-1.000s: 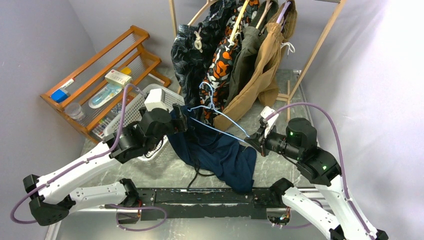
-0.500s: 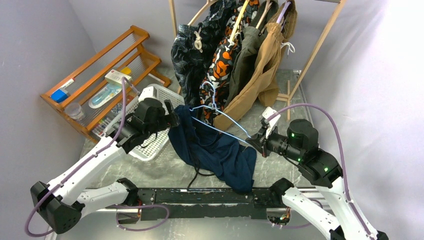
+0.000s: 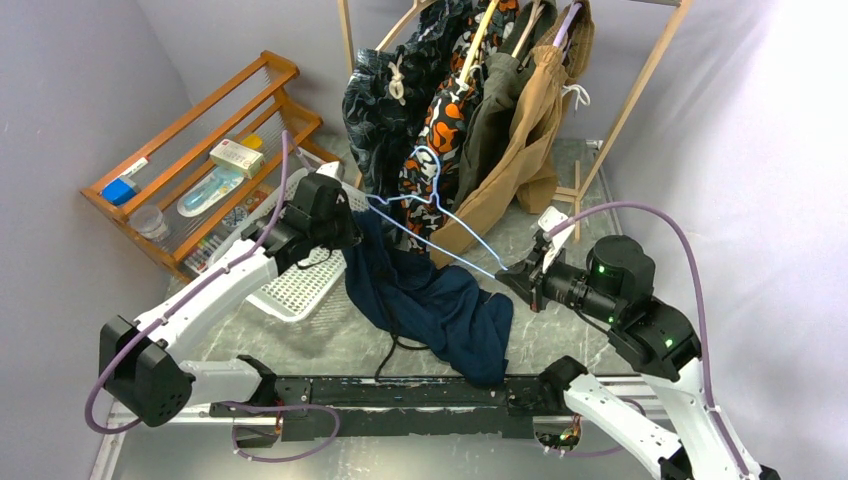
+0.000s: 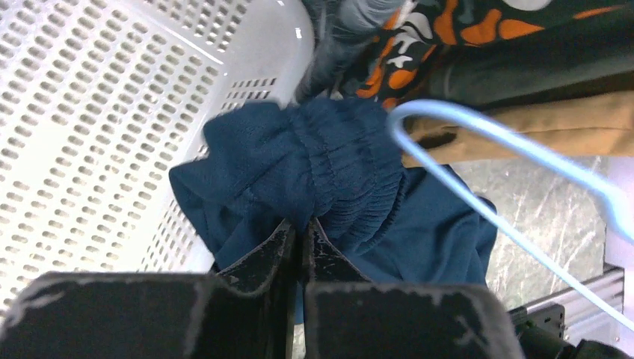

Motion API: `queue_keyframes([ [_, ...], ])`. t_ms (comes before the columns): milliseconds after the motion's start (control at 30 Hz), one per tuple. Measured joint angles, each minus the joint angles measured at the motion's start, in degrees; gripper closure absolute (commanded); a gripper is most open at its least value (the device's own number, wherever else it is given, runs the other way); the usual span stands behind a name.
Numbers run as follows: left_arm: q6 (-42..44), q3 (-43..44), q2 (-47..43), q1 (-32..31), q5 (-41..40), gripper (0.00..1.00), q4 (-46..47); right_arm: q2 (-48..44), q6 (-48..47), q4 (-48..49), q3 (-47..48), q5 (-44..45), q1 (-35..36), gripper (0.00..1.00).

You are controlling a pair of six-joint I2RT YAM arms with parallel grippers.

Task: Remove the shorts from the hanger
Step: Remove the shorts from the hanger, then place the hanger on the clothes rod.

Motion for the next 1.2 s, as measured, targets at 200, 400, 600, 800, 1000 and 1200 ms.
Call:
queue_keyframes([
  [200,1.5,-0.7,-1.1,0.1,4.6,0.93,3.4,0.0,0.5,-1.6,4.2,5.5,0.0,1.0],
  [400,3.7,-3.2,-2.8,0.1,15.6,0.93,8.7,-3.5,1.4,-2.6,10.2,13.0,0.0,1.0],
  [600,7.5,-2.0,-0.4,-8.0,25.6,0.93,12.0,-5.3,6.7,-3.0,15.2,16.4,0.0,1.0],
  [800,8.6,-1.2,5.4,-15.1,27.9,0.91,13.4,-6.5,10.7,-3.4,17.9,19.6,0.0,1.0],
  [1000,9.9,0.4,8.9,-16.2,26.8,0.49,12.6,-12.3,14.7,-5.1,15.6,26.5,0.0,1.0],
  [1200,9.4,0.3,7.8,-16.6,22.9,0.35,12.3,-15.7,19.3,-8.1,16.9,33.4,0.0,1.0],
])
